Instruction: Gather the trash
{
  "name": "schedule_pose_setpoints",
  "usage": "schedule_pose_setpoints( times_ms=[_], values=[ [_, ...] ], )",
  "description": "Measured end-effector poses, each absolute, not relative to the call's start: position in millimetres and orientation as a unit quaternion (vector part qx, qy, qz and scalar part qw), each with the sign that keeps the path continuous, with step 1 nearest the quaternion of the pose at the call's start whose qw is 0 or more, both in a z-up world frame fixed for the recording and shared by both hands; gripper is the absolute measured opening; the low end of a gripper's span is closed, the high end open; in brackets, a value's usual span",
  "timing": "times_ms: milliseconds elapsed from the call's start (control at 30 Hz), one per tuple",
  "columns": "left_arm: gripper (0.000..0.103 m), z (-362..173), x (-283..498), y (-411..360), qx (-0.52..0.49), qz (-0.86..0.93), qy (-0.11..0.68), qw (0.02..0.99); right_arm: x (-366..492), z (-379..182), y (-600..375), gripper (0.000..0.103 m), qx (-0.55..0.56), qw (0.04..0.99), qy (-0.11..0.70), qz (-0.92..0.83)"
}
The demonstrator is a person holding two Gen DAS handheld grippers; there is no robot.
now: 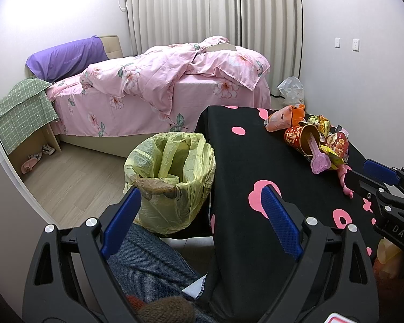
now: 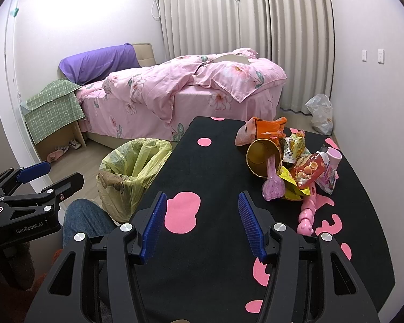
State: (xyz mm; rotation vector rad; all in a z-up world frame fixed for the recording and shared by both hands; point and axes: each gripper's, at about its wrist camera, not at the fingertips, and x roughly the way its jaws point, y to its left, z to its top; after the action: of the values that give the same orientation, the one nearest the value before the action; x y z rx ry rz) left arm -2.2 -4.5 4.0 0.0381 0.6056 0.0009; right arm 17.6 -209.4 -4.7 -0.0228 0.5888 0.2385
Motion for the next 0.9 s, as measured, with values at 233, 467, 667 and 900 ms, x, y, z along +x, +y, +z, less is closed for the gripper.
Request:
schedule_pose_setpoints(
  times_ms=[233, 467, 667, 900],
  values=[
    [0.086, 5.0, -2.5, -5.0, 0.019, 0.000, 0.298, 0.954, 17.8, -4.6, -209.8, 0.053, -0.012, 0.950, 0.290, 0.118],
    [0.086, 6.2, -3.4, -6.4, 0.020, -0.001, 0.298, 0.954, 17.8, -4.4, -209.7, 0.053, -0.011, 0.950, 0.289, 0.117],
    [0.086, 6.0, -3.3, -6.1, 0.020, -0.001, 0.298, 0.954, 17.6, -4.1, -209.5, 0.053, -0.010, 0.950, 0.289, 0.116],
    [0.086, 6.0, -3.4, -6.1, 0.020, -0.001, 0.298, 0.954, 17.4, -3.9, -209.6, 0.053, -0.010, 0.950, 0.289, 0.117]
  ],
)
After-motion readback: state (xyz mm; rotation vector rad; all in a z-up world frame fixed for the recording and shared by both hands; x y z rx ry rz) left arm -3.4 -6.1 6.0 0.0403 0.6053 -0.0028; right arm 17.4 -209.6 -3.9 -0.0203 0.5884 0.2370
